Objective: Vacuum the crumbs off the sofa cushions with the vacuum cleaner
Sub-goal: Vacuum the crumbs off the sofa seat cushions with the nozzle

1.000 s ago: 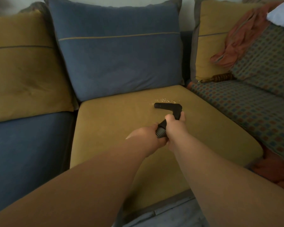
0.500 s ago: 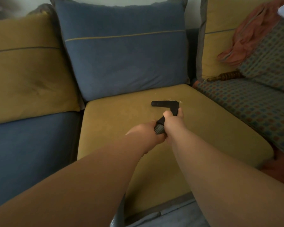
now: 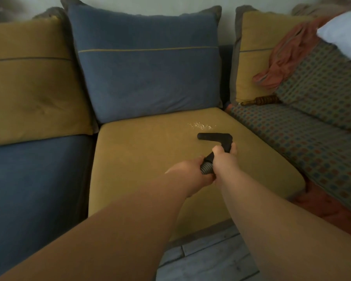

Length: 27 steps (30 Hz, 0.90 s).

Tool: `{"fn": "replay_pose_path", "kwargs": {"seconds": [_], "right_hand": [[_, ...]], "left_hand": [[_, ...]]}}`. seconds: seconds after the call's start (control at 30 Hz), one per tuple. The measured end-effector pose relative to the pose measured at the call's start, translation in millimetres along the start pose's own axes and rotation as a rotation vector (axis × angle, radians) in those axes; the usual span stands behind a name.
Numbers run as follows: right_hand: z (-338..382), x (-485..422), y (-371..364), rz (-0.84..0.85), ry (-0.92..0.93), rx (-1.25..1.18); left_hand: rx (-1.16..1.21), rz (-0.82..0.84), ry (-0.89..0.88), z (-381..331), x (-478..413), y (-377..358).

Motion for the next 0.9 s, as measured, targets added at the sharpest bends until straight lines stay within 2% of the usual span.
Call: {"fn": "replay_pose_path", "kwargs": {"seconds": [0.27, 0.47, 0.7, 0.9], "right_hand": [[-14.4, 30.7, -4.8, 0.054, -0.007, 0.038], [-29.6, 66.2, -66.8, 0.250, -0.052, -0.009], [-58.2, 119.5, -133.1, 0.403, -0.108, 0.076], [-64.5, 132.1, -125.2, 0.387, -0.105, 0.111]], "left_hand": [[-0.037, 0.042, 0.069, 11.1, 37.6, -0.8], [-0.018, -0.036, 0.180, 58.1, 67.8, 31.6], [0.047, -0.062, 0.329, 125.9, 114.2, 44.8], [0.032, -0.061, 0.321, 125.7, 130.4, 40.7]]}}
Point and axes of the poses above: each hand's wrist, its own x-axis away from the middle knuckle, its own y-axis out of the back of the hand, z = x × y, the point moved 10 cm from there along -x, towards the middle knuckle, and after that the axes turned 10 degrees about -x, right-handed, at the moved point
